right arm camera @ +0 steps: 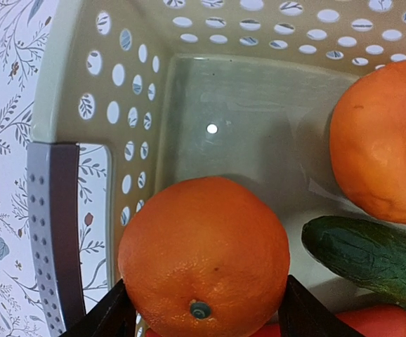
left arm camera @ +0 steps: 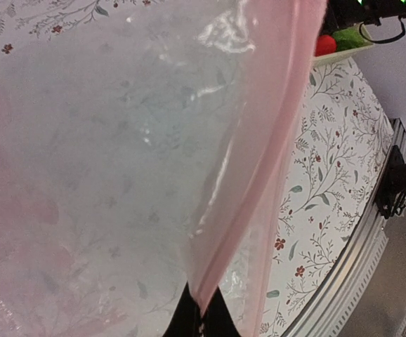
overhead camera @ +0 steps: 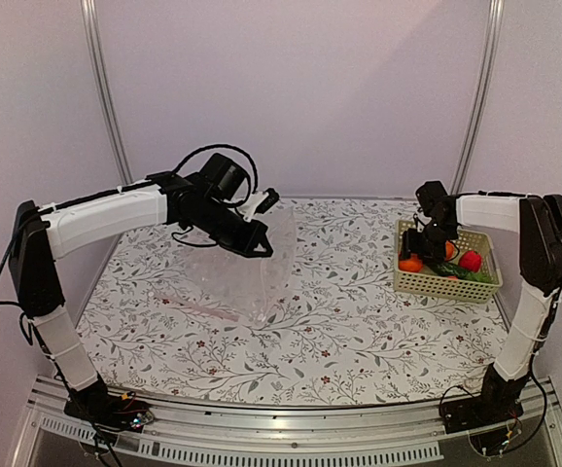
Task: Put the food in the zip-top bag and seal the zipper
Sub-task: Pick up the fake fruit from the bin.
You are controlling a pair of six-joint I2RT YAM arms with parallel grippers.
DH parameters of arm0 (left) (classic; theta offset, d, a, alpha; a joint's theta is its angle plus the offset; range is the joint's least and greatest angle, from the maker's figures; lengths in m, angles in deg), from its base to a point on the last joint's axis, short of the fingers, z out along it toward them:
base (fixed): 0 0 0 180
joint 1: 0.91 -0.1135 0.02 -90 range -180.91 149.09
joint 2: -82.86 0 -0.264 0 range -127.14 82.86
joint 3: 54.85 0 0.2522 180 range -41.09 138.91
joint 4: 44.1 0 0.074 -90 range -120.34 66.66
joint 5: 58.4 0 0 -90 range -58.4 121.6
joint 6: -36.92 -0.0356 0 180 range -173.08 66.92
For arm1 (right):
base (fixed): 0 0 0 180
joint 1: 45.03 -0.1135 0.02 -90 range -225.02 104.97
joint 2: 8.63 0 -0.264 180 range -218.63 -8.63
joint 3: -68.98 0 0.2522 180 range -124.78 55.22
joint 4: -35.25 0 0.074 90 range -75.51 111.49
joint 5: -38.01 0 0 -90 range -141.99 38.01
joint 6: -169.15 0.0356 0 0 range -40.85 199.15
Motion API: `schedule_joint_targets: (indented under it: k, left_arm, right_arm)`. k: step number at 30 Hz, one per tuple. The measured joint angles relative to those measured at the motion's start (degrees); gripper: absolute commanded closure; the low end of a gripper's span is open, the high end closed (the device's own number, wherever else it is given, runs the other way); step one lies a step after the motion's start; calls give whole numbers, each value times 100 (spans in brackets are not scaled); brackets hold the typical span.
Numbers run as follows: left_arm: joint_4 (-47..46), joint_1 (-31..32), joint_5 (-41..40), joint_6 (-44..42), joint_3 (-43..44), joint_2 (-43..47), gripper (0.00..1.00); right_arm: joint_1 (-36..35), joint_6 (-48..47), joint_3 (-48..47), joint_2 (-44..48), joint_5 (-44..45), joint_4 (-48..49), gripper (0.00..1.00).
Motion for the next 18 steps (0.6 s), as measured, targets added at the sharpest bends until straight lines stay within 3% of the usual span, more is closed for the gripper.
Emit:
schedule_joint_targets:
  k: [18]
  left_arm:
    - [0, 0, 0, 0, 2, 4, 100]
  right_arm:
    - [2, -13, 28, 431, 232, -48, 39]
